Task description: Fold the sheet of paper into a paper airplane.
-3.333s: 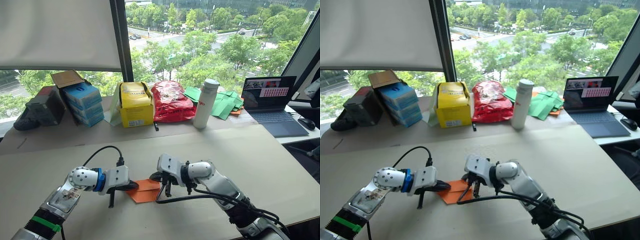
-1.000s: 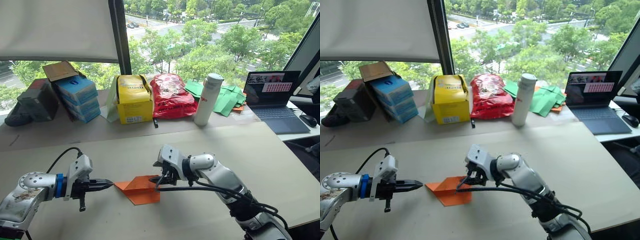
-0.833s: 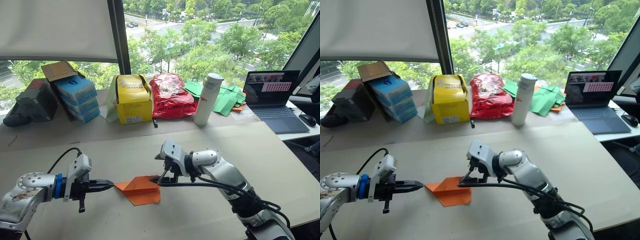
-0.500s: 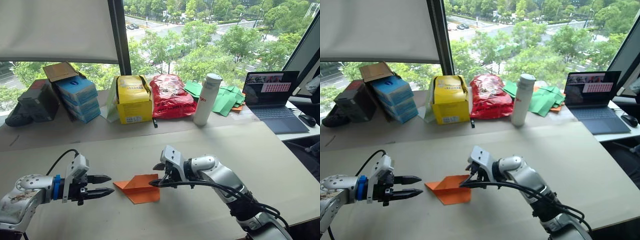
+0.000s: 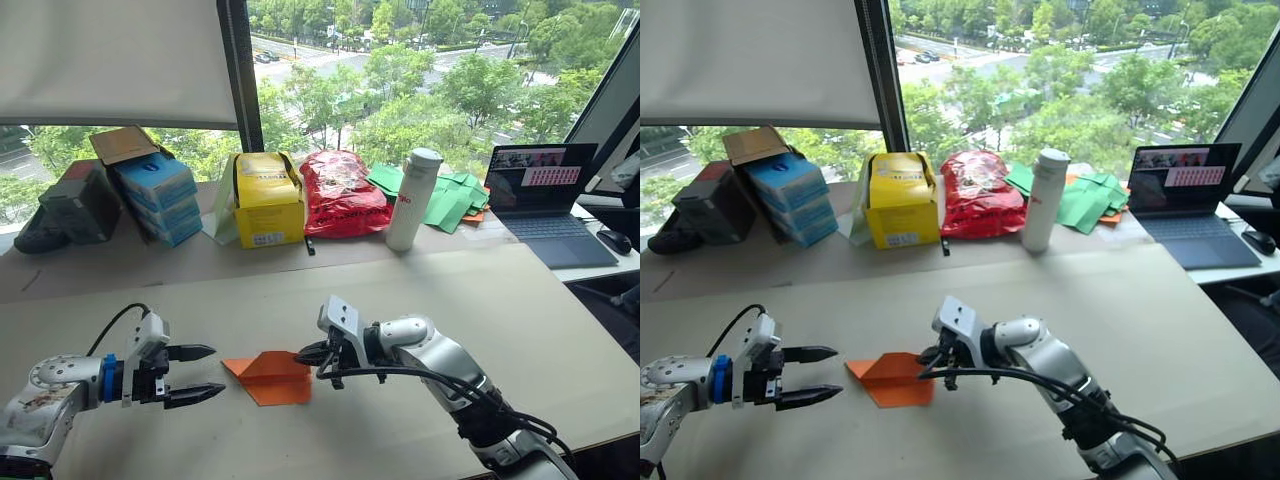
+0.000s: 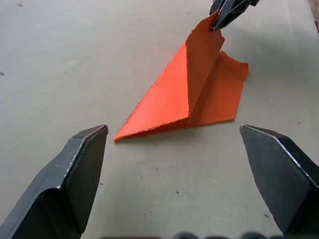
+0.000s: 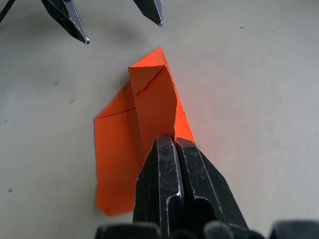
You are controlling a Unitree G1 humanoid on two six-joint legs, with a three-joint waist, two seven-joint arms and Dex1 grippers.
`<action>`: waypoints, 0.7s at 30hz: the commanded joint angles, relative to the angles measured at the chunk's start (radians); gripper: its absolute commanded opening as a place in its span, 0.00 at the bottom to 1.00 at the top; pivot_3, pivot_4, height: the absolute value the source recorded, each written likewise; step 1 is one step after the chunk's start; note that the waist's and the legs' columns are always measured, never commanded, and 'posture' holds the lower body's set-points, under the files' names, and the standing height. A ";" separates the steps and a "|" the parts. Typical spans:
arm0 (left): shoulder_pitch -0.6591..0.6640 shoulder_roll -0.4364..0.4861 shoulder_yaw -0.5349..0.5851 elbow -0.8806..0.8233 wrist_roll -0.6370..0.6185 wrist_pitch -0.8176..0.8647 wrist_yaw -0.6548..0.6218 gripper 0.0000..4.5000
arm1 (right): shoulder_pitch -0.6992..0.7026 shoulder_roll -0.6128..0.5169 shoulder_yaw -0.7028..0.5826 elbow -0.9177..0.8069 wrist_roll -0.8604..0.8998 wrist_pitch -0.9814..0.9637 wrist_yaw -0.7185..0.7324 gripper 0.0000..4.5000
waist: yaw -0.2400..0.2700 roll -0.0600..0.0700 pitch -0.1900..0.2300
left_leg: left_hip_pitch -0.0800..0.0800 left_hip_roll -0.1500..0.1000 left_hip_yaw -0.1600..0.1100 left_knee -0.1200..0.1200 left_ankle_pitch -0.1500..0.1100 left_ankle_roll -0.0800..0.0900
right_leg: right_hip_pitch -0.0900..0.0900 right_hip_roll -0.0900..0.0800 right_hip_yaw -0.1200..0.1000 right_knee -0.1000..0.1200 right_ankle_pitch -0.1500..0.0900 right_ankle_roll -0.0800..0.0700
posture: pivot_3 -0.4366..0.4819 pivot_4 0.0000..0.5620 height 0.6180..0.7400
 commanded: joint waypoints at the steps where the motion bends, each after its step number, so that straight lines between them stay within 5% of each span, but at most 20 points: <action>1: -0.078 -0.025 0.062 0.022 -0.074 0.052 0.035 1.00 | -0.021 0.021 -0.047 -0.021 -0.029 -0.154 -0.068 0.01 | 0.001 0.000 0.000 | 0.000 0.000 0.000 0.001 0.000 0.000 | 0.000 0.000 0.000 0.001 0.000 0.000 | 0.48 0.27 1.00; 8: -0.215 -0.058 0.158 0.039 -0.228 0.243 0.123 1.00 | -0.034 0.005 -0.032 -0.009 -0.228 -0.432 -0.248 0.01 | 0.000 -0.001 0.000 | 0.000 -0.001 0.000 0.009 0.000 0.000 | 0.001 0.001 -0.005 0.006 0.000 0.000 | 0.48 0.27 1.00; 17: -0.293 -0.095 0.170 -0.138 -0.351 0.445 0.321 1.00 | -0.002 -0.117 0.103 0.072 -0.615 -0.939 -0.448 0.01 | -0.001 -0.001 0.000 | 0.000 -0.002 0.000 0.010 0.000 -0.001 | 0.001 0.000 -0.005 0.007 0.000 0.000 | 0.48 0.27 1.00; 21: -0.300 -0.102 0.148 -0.203 -0.373 0.494 0.370 1.00 | 0.022 -0.171 0.162 0.141 -0.653 -1.077 -0.420 0.01 | -0.001 -0.003 0.000 | 0.000 -0.003 0.000 0.010 0.000 -0.001 | 0.001 0.001 -0.005 0.007 0.000 0.000 | 0.48 0.27 1.00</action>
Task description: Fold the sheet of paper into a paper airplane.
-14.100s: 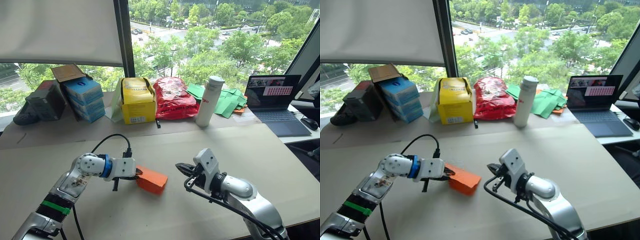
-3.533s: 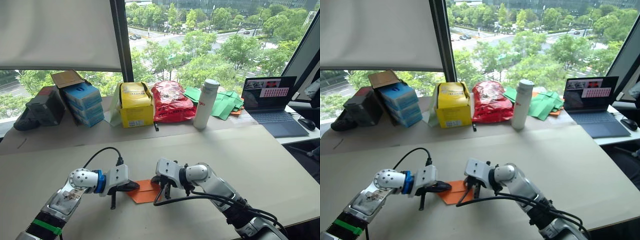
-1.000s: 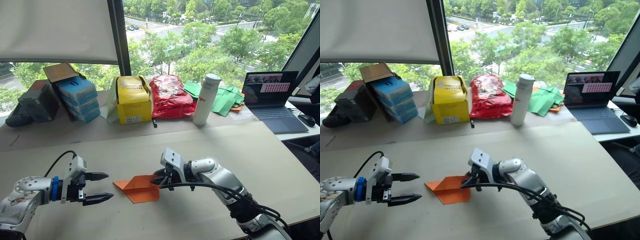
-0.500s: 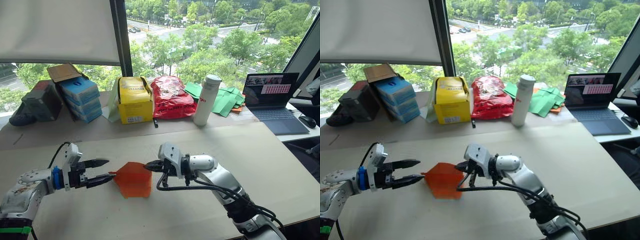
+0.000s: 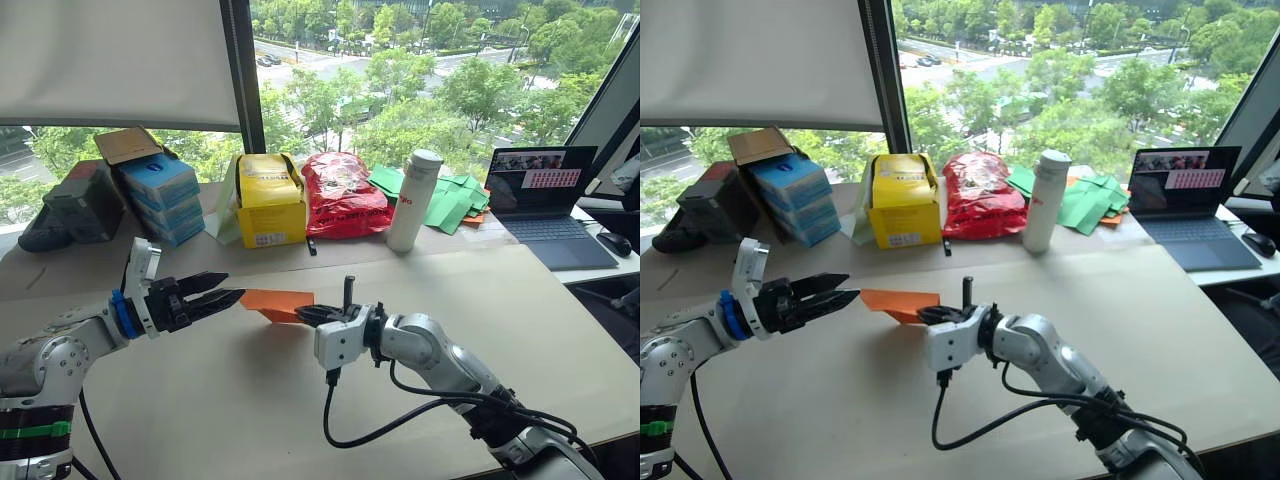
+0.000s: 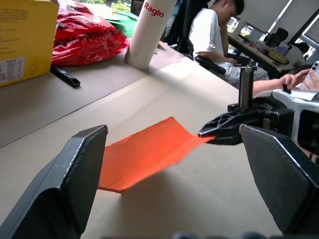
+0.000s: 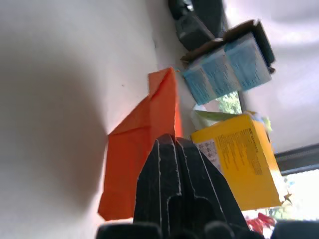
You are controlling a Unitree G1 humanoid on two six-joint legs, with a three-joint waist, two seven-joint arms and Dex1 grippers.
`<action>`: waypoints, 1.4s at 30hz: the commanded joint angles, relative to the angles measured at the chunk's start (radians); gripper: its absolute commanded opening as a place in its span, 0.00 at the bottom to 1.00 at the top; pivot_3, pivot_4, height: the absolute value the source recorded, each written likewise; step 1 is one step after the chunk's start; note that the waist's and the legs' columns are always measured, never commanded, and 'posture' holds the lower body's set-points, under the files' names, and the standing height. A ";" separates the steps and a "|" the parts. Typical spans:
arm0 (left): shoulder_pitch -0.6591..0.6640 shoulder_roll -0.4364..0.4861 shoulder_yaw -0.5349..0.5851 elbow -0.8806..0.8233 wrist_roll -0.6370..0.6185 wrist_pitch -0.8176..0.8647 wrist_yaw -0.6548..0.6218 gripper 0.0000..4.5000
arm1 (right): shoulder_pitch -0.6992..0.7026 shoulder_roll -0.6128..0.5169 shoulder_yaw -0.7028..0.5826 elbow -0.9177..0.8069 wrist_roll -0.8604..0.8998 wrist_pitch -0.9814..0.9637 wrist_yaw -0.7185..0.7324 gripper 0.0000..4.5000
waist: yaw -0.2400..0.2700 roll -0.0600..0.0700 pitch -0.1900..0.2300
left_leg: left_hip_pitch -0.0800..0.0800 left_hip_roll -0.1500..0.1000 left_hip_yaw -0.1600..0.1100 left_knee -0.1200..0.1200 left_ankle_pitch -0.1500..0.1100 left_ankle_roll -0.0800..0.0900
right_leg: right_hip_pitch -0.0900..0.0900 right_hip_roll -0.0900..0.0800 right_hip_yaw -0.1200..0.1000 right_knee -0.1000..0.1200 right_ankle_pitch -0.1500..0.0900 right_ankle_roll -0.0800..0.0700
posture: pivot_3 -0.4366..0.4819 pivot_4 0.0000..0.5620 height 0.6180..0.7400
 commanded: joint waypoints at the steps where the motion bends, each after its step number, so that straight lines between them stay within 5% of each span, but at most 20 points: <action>1: -0.020 0.009 -0.005 -0.070 -0.025 0.032 0.029 1.00 | 0.015 -0.013 0.021 0.025 0.007 -0.101 0.035 0.01 | -0.001 0.000 0.000 | 0.000 0.000 0.000 0.000 0.000 0.000 | 0.000 0.000 0.000 0.000 0.000 0.000 | 0.48 0.27 1.00; 9: 0.003 0.044 -0.059 -0.104 0.022 0.019 0.003 1.00 | 0.038 -0.003 -0.001 0.024 0.074 -0.080 0.132 0.01 | -0.002 0.000 0.000 | 0.002 0.001 0.000 0.000 0.001 -0.001 | 0.001 0.002 0.008 0.001 0.000 0.000 | 0.48 0.27 1.00; 18: 0.018 0.086 -0.094 -0.083 0.065 -0.010 -0.074 1.00 | 0.078 -0.004 -0.070 -0.103 0.312 0.105 0.308 0.66 | 0.002 -0.001 0.000 | 0.002 0.001 0.000 0.000 0.001 -0.001 | 0.001 0.001 0.008 0.001 0.000 0.000 | 0.48 0.27 1.00; 25: 0.052 0.178 -0.131 -0.034 0.154 -0.103 -0.222 1.00 | 0.033 0.071 -0.166 -0.255 0.610 0.611 0.391 0.66 | 0.000 -0.001 0.000 | 0.002 0.003 0.000 0.000 0.000 0.000 | 0.001 0.001 0.009 0.001 0.000 0.000 | 0.48 0.27 1.00; 30: 0.016 0.198 -0.163 0.010 0.196 -0.140 -0.268 1.00 | 0.001 0.125 -0.108 -0.170 0.557 0.730 0.370 0.66 | 0.005 -0.001 0.000 | 0.002 0.002 0.000 0.000 0.000 0.001 | 0.001 0.001 0.008 0.001 0.000 0.000 | 0.48 0.27 1.00; 39: -0.033 0.204 -0.231 0.022 0.241 -0.164 -0.321 1.00 | 0.005 0.139 -0.035 -0.058 0.459 0.745 0.354 0.02 | 0.001 -0.001 0.000 | 0.001 0.000 0.001 0.001 -0.001 0.001 | 0.000 0.000 0.005 0.001 0.000 0.000 | 0.48 0.27 1.00; 42: -0.056 0.200 -0.256 0.048 0.271 -0.187 -0.342 1.00 | 0.020 0.122 -0.009 -0.058 0.441 0.792 0.371 0.01 | 0.000 -0.001 0.000 | 0.001 0.000 0.001 0.001 -0.001 0.001 | 0.000 0.001 0.004 0.001 0.000 0.000 | 0.48 0.27 1.00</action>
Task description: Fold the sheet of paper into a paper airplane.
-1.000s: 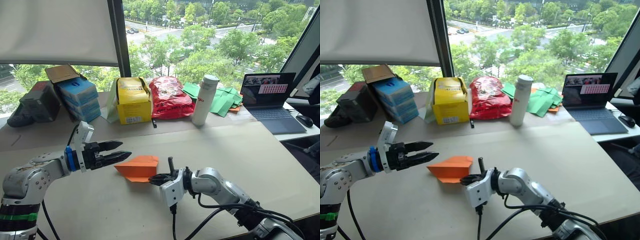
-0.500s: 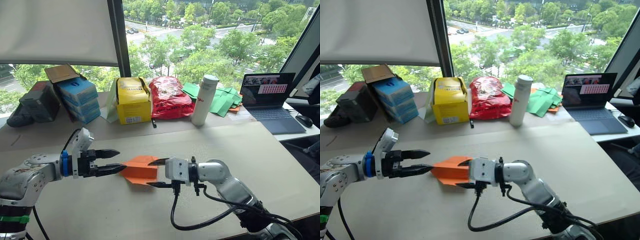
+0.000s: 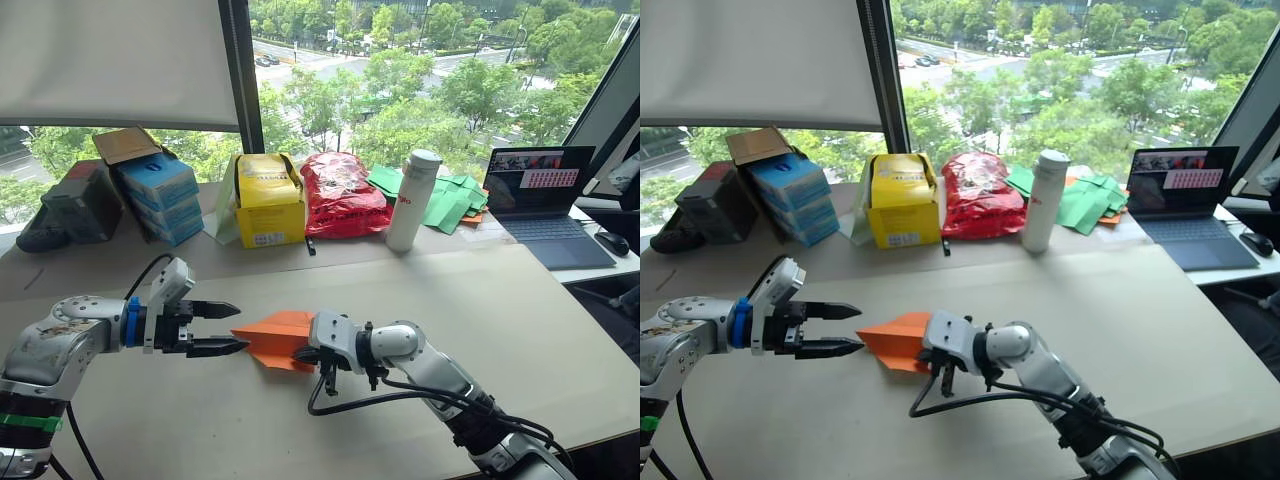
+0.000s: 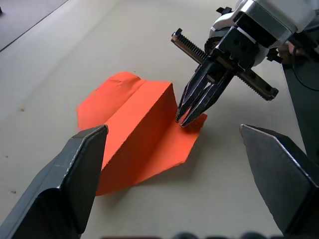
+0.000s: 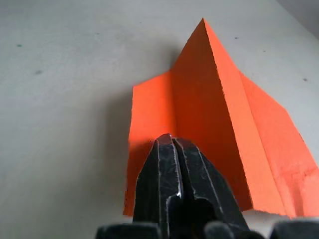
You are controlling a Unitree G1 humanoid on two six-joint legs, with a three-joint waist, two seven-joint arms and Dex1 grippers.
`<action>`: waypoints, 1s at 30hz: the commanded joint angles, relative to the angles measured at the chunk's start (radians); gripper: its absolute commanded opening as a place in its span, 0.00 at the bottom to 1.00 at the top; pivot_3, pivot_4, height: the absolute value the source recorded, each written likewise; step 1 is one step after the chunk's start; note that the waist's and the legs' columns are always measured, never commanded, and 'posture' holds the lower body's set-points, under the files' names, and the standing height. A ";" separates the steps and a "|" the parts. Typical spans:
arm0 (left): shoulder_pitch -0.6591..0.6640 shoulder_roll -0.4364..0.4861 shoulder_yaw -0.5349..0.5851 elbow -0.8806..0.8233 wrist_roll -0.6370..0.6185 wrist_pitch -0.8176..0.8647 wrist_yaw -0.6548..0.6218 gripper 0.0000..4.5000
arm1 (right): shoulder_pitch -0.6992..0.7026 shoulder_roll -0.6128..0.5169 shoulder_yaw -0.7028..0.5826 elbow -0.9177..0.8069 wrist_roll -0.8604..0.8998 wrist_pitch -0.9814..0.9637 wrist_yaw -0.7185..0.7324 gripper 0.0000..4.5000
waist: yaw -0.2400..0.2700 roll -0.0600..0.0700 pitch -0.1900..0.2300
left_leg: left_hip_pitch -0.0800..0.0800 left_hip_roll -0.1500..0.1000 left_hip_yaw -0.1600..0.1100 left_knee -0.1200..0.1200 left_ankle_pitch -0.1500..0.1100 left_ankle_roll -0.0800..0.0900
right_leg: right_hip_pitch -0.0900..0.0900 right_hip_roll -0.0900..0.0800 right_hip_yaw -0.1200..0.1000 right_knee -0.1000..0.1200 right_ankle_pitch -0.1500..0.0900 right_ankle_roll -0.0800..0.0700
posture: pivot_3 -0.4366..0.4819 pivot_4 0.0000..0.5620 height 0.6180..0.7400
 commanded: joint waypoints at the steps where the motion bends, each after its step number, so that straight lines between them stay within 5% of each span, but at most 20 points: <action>1: -0.044 0.010 -0.016 0.024 0.037 -0.048 -0.031 1.00 | 0.015 -0.015 0.021 -0.021 -0.014 0.050 0.020 0.01 | 0.000 0.000 0.000 | 0.000 0.000 0.000 0.000 0.000 0.000 | 0.000 0.000 0.000 0.000 0.000 0.000 | 0.48 0.27 1.00; 7: -0.178 -0.033 -0.118 0.214 0.150 -0.183 -0.118 1.00 | 0.025 -0.044 0.041 -0.032 -0.045 0.072 0.029 0.01 | 0.005 -0.001 -0.001 | 0.001 -0.001 0.000 0.001 0.000 0.000 | 0.002 0.001 -0.004 0.000 0.000 0.000 | 0.48 0.27 1.00; 19: -0.402 -0.224 -0.255 0.677 0.414 -0.606 -0.191 0.14 | 0.029 -0.034 0.032 -0.044 -0.063 0.095 0.005 0.00 | 0.002 -0.002 -0.001 | 0.001 -0.002 0.000 0.003 0.000 0.001 | 0.002 0.000 -0.005 0.001 0.000 0.000 | 0.48 0.27 1.00; 30: -0.394 -0.273 -0.283 0.730 0.515 -0.806 -0.234 0.14 | 0.029 -0.034 0.027 -0.050 -0.067 0.113 -0.012 0.00 | 0.002 -0.002 -0.001 | 0.000 -0.002 0.000 0.005 -0.001 0.002 | 0.002 0.000 -0.005 0.002 0.000 0.000 | 0.48 0.27 1.00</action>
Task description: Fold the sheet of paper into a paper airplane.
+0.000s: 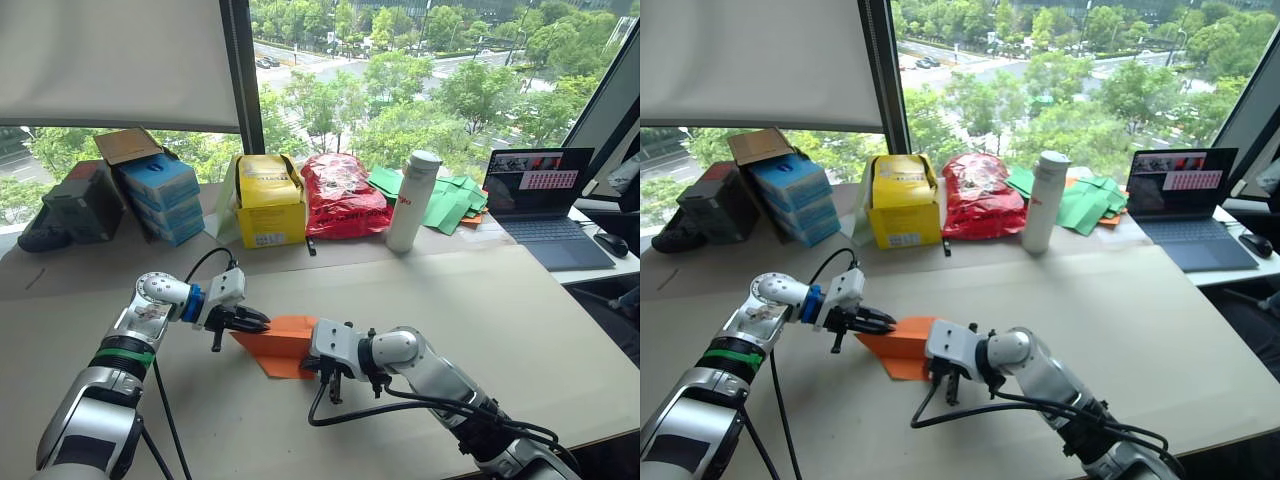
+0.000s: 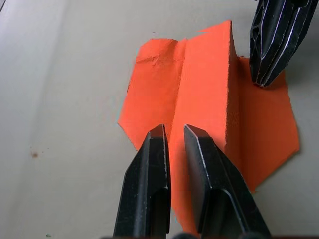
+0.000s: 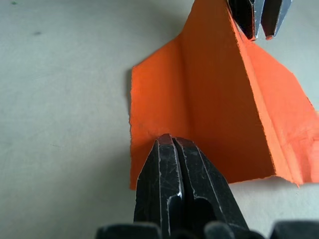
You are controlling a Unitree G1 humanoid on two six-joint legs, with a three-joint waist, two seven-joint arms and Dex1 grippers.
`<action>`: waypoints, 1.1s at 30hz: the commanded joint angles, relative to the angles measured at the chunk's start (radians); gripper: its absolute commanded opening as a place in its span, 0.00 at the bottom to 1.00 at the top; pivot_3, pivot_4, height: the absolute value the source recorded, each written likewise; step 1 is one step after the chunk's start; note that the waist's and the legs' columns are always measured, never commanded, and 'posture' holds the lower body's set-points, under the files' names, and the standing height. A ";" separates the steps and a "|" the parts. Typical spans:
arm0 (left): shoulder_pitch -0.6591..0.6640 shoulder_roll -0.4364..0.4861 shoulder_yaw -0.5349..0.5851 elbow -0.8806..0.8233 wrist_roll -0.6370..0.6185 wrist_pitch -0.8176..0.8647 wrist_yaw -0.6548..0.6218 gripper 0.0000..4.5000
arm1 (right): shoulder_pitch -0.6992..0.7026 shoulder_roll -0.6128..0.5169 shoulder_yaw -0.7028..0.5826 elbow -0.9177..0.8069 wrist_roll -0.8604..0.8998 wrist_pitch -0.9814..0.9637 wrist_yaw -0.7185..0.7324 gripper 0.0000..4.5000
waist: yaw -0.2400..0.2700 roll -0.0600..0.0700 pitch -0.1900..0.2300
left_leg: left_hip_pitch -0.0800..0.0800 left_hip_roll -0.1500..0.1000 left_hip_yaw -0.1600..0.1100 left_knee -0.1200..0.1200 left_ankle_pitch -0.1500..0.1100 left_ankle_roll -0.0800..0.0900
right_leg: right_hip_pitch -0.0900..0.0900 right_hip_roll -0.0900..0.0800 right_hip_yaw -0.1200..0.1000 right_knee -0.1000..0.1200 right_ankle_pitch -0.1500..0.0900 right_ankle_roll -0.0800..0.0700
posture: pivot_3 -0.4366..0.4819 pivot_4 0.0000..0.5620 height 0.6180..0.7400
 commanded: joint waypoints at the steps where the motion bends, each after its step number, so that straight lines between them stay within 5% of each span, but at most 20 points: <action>1: 0.012 0.014 -0.002 -0.037 0.016 -0.044 -0.023 0.14 | 0.011 -0.011 0.008 0.019 -0.024 0.032 -0.007 0.00 | 0.000 0.000 0.000 | 0.000 0.000 0.000 0.000 0.000 0.000 | 0.000 0.000 0.000 0.000 0.000 0.000 | 0.48 0.27 1.00; 8: 0.076 0.022 0.001 -0.138 0.016 -0.037 -0.036 0.14 | 0.004 -0.004 -0.005 0.008 -0.019 0.061 -0.022 0.00 | 0.000 0.000 0.000 | 0.000 0.000 0.000 0.002 -0.001 0.002 | 0.000 0.000 0.000 0.001 0.000 0.000 | 0.48 0.27 1.00; 25: 0.172 0.047 0.008 -0.439 -0.023 0.077 -0.026 0.14 | 0.034 -0.068 -0.181 -0.327 0.154 0.340 -0.015 0.00 | 0.001 0.000 0.000 | -0.007 0.000 -0.001 0.006 -0.002 0.003 | -0.003 0.000 -0.001 0.000 0.001 0.002 | 0.48 0.27 1.00; 33: 0.229 0.058 0.005 -0.469 -0.013 0.039 -0.015 0.14 | -0.006 -0.043 -0.171 -0.261 0.186 0.297 -0.035 0.00 | 0.000 0.000 0.000 | -0.007 0.000 -0.001 0.006 -0.002 0.003 | -0.002 0.000 -0.001 0.000 0.001 0.002 | 0.48 0.27 1.00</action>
